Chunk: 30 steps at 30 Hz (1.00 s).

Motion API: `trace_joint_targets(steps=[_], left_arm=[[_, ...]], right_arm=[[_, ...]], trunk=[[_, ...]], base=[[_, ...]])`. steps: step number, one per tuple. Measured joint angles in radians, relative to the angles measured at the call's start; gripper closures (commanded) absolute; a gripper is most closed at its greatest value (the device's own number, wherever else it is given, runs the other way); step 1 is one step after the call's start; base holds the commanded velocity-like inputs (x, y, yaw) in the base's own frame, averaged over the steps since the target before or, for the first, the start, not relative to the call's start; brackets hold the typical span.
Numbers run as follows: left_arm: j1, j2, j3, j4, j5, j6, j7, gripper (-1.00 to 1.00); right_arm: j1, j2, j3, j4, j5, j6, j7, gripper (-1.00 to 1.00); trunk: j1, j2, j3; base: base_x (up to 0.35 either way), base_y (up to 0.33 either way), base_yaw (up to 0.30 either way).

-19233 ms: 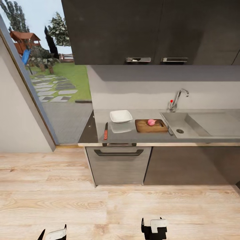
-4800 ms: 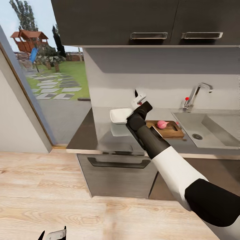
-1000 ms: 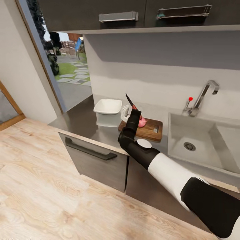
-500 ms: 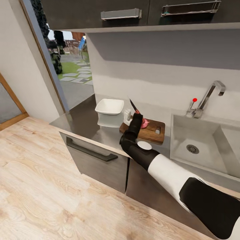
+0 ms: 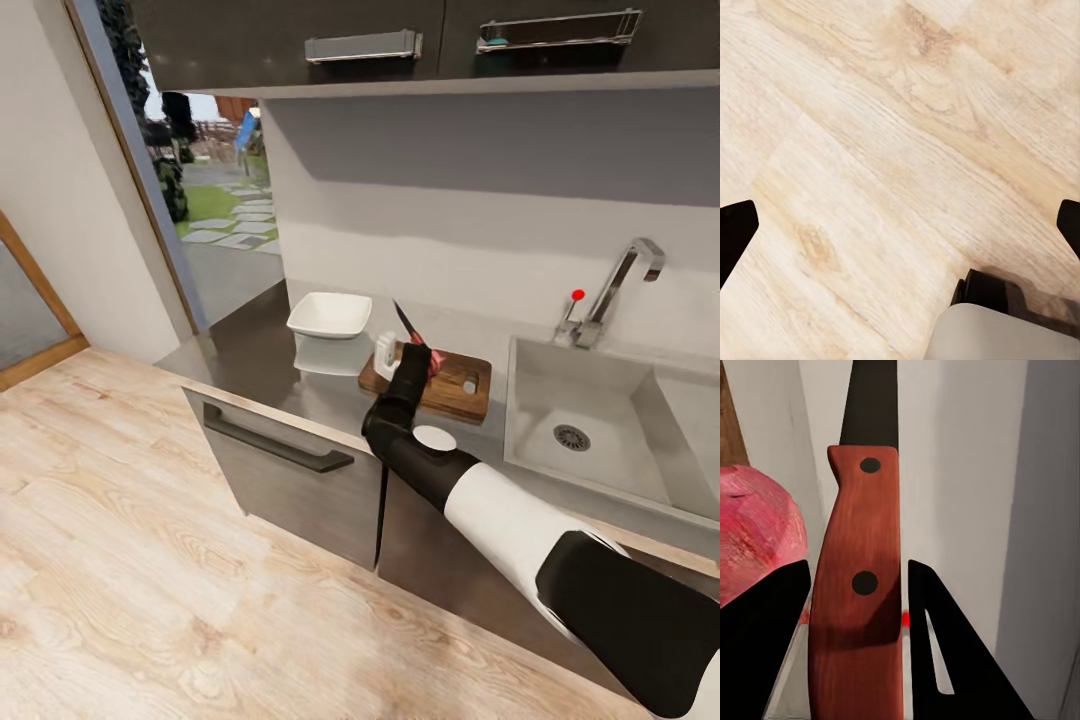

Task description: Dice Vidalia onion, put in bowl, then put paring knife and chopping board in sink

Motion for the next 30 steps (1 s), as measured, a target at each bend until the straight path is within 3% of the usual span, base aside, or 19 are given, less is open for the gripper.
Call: trace_joint_targets(steps=[5, 6, 7, 8, 20, 25, 27, 30], left_arm=[[0.0, 0.0, -0.001, 0.0, 0.0, 0.0, 0.0, -1.0], [0.0, 0.0, -0.001, 0.0, 0.0, 0.0, 0.0, -1.0], [0.0, 0.0, -0.001, 0.0, 0.0, 0.0, 0.0, -1.0], [0.0, 0.0, -0.002, 0.0, 0.0, 0.0, 0.0, -1.0], [0.0, 0.0, -0.002, 0.0, 0.0, 0.0, 0.0, -1.0], [0.0, -0.001, -0.002, 0.0, 0.0, 0.0, 0.0, -1.0], [0.0, -0.002, -0.002, 0.0, 0.001, 0.0, 0.0, -1.0], [0.0, -0.002, -0.002, 0.0, 0.001, 0.0, 0.0, -1.0]], right_arm=[[0.0, 0.0, 0.0, 0.057, 0.0, -0.001, -0.002, 1.0], [0.0, 0.0, 0.0, 0.069, 0.012, 0.001, -0.002, 1.0], [-0.001, 0.0, 0.001, 0.15, 0.068, 0.014, -0.034, 1.0], [-0.001, 0.0, 0.004, 0.167, 0.074, 0.016, -0.043, 1.0], [-0.001, 0.0, 0.003, 0.168, 0.076, 0.015, -0.043, 1.0], [0.0, 0.0, -0.006, 0.122, 0.067, 0.011, -0.004, 1.0], [0.001, 0.0, -0.01, 0.052, 0.013, -0.002, -0.002, 1.0], [0.001, 0.0, -0.011, -0.079, 0.014, 0.001, 0.0, 1.0]], trunk=[[0.0, 0.0, 0.0], [0.0, 0.0, 0.0], [0.0, 0.0, 0.0], [0.0, 0.0, 0.0], [0.0, 0.0, 0.0], [0.0, 0.0, 0.0], [0.0, 0.0, 0.0], [0.0, 0.0, 0.0]], base=[[0.0, 0.0, 0.0], [0.0, 0.0, 0.0], [0.0, 0.0, 0.0], [0.0, 0.0, 0.0], [0.0, 0.0, 0.0], [0.0, 0.0, 0.0], [0.0, 0.0, 0.0], [-0.002, 0.0, 0.0]])
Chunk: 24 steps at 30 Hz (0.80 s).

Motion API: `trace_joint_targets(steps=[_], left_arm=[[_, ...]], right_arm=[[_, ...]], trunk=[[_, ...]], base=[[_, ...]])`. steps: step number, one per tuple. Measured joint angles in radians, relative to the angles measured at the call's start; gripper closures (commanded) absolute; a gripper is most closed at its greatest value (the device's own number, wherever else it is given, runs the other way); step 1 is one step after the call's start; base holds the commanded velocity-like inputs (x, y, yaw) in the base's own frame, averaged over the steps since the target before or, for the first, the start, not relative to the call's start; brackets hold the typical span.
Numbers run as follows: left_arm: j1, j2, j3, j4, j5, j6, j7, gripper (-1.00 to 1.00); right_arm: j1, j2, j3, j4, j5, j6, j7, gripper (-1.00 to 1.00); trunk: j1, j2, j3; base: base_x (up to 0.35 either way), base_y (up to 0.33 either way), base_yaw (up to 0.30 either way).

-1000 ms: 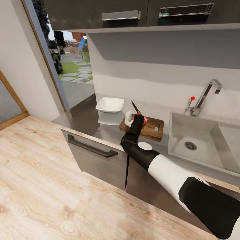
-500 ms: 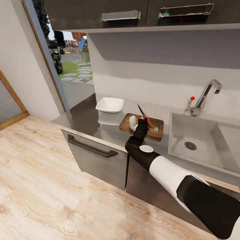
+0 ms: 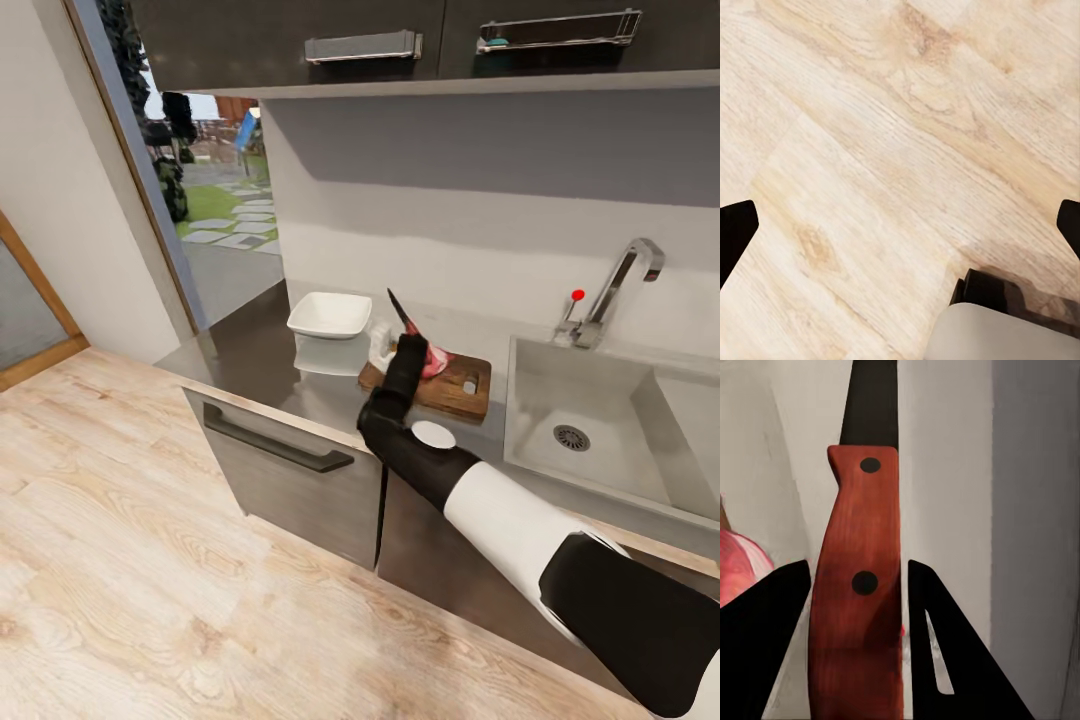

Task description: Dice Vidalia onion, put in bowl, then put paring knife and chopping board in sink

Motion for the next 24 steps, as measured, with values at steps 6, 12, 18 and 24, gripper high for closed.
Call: trace_joint_targets(steps=[6, 12, 18, 24], left_arm=[[0.0, -0.001, 0.0, 0.0, 0.0, 0.0, 0.0, -1.0], [0.0, -0.002, 0.0, 0.0, 0.0, 0.0, 0.0, -1.0], [0.0, -0.002, 0.0, 0.0, 0.0, 0.0, 0.0, -1.0], [0.0, -0.002, 0.0, 0.0, 0.0, 0.0, 0.0, -1.0]], right_arm=[[0.0, 0.0, -0.027, -0.103, 0.052, 0.001, 0.001, 1.0], [0.0, 0.0, -0.078, -0.111, 0.103, -0.001, 0.001, 1.0], [0.0, 0.0, -0.08, -0.107, 0.109, -0.001, 0.001, 1.0], [-0.001, 0.0, -0.078, -0.078, 0.107, -0.002, 0.001, 1.0]], trunk=[[0.0, 0.0, 0.0], [0.001, 0.0, 0.0], [0.0, 0.0, 0.0], [0.0, 0.0, 0.0]], base=[[-0.117, 0.0, 0.0], [-0.294, 0.0, 0.0], [-0.256, 0.0, 0.0], [-0.027, 0.0, 0.0]])
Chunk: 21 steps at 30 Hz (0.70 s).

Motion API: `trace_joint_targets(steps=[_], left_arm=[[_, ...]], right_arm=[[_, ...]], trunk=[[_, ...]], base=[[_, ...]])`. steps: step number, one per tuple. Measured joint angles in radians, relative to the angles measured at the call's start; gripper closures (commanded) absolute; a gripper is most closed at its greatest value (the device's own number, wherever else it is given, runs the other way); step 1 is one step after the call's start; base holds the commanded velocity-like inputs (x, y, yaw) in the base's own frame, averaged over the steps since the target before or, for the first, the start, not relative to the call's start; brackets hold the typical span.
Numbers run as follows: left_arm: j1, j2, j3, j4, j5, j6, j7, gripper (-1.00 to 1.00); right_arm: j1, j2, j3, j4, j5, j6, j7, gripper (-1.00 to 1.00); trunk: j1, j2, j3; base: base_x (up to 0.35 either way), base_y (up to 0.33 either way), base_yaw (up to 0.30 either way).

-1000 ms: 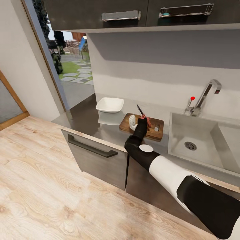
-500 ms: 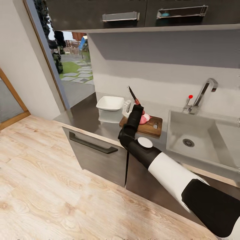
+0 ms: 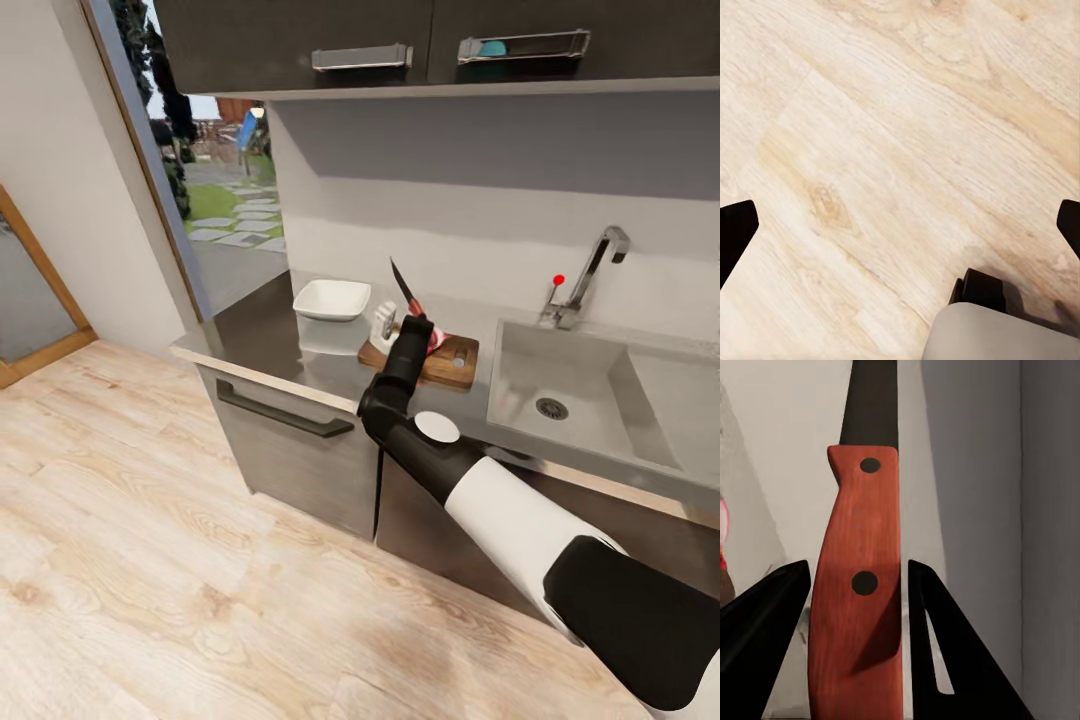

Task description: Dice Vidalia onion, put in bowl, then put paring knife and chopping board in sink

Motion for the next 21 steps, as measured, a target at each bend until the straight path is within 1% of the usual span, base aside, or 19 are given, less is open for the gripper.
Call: trace_joint_targets(steps=[6, 8, 9, 10, 17, 19, 21], left_arm=[[0.0, 0.0, 0.0, 0.0, 0.0, 0.0, 0.0, -1.0], [0.0, 0.0, 0.0, 0.0, 0.0, 0.0, 0.0, -1.0], [0.0, 0.0, 0.0, 0.0, 0.0, 0.0, 0.0, -1.0], [0.0, 0.0, 0.0, 0.0, 0.0, 0.0, 0.0, -1.0], [0.0, 0.0, 0.0, 0.0, 0.0, 0.0, 0.0, -1.0], [0.0, 0.0, 0.0, 0.0, 0.0, 0.0, 0.0, -1.0], [0.0, 0.0, 0.0, 0.0, 0.0, 0.0, 0.0, -1.0]], right_arm=[[0.0, 0.0, 0.0, 0.072, 0.0, -0.002, 0.001, 1.0], [0.0, 0.0, 0.0, 0.122, -0.003, -0.004, 0.0, 1.0], [0.0, 0.0, -0.001, 0.168, -0.006, -0.007, 0.001, 1.0], [0.0, 0.0, 0.0, 0.181, 0.0, -0.006, 0.0, 1.0], [0.0, 0.0, -0.002, 0.211, -0.001, -0.007, 0.003, 1.0], [0.0, 0.0, -0.002, 0.243, -0.004, -0.009, 0.003, 1.0], [0.0, 0.0, -0.001, 0.254, 0.0, -0.008, 0.003, 1.0]], trunk=[[0.0, 0.0, 0.0], [0.0, 0.0, 0.0], [0.0, 0.0, 0.0], [0.0, 0.0, 0.0], [0.0, 0.0, 0.0], [0.0, 0.0, 0.0], [0.0, 0.0, 0.0]], base=[[-0.003, 0.0, 0.0], [0.0, 0.0, 0.0], [0.0, 0.0, 0.0], [0.0, 0.0, 0.0], [0.0, 0.0, 0.0], [0.0, 0.0, 0.0], [0.0, 0.0, 0.0]])
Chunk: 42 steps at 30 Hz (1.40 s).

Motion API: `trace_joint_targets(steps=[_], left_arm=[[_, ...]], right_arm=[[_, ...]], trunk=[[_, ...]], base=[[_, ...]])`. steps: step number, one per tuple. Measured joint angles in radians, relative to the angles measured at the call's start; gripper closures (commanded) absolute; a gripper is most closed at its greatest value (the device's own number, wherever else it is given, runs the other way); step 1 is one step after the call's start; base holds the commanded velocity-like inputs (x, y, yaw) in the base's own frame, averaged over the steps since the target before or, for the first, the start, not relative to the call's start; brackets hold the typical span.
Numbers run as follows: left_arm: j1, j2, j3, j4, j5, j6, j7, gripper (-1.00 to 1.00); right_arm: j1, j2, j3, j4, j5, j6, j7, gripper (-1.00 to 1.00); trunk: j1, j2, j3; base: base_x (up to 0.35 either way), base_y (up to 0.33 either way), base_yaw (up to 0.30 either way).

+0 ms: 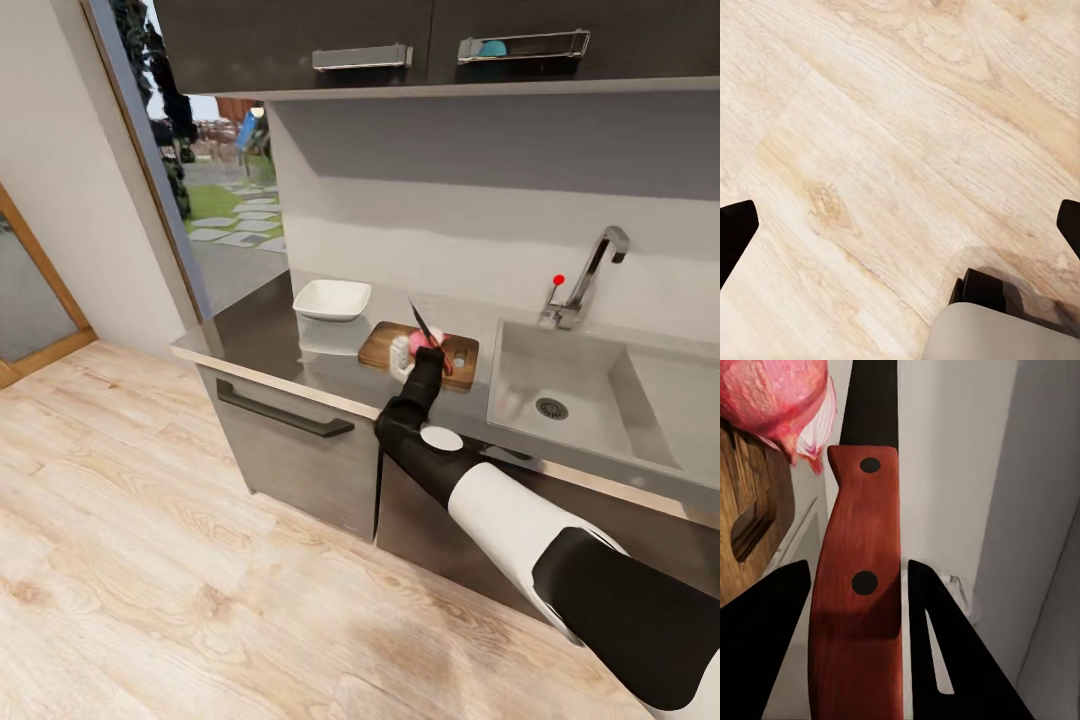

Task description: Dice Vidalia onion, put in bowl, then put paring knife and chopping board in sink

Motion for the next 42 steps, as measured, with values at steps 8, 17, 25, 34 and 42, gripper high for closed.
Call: trace_joint_targets(steps=[8, 17, 25, 34, 42], left_arm=[[0.0, 0.0, 0.0, 0.0, 0.0, 0.0, 0.0, -1.0], [0.0, 0.0, 0.0, 0.0, 0.0, 0.0, 0.0, -1.0], [0.0, 0.0, 0.0, 0.0, 0.0, 0.0, 0.0, -1.0], [0.0, 0.0, 0.0, 0.0, 0.0, 0.0, 0.0, -1.0], [0.0, 0.0, 0.0, 0.0, 0.0, 0.0, 0.0, -1.0]], right_arm=[[0.0, 0.0, 0.0, 0.013, -0.001, -0.001, 0.001, 1.0], [0.0, 0.0, 0.0, 0.014, -0.003, -0.002, 0.002, 1.0], [0.0, 0.0, 0.0, 0.03, -0.002, -0.002, 0.001, 1.0], [0.0, 0.0, 0.0, 0.043, -0.002, -0.002, 0.0, 1.0], [0.0, 0.0, 0.0, 0.043, -0.002, -0.002, 0.0, 1.0]], trunk=[[0.0, 0.0, 0.0], [0.0, 0.0, 0.0], [0.0, 0.0, 0.0], [0.0, 0.0, 0.0], [0.0, 0.0, 0.0]], base=[[0.0, 0.0, 0.0], [0.0, 0.0, 0.0], [0.0, 0.0, 0.0], [0.0, 0.0, 0.0], [0.0, 0.0, 0.0]])
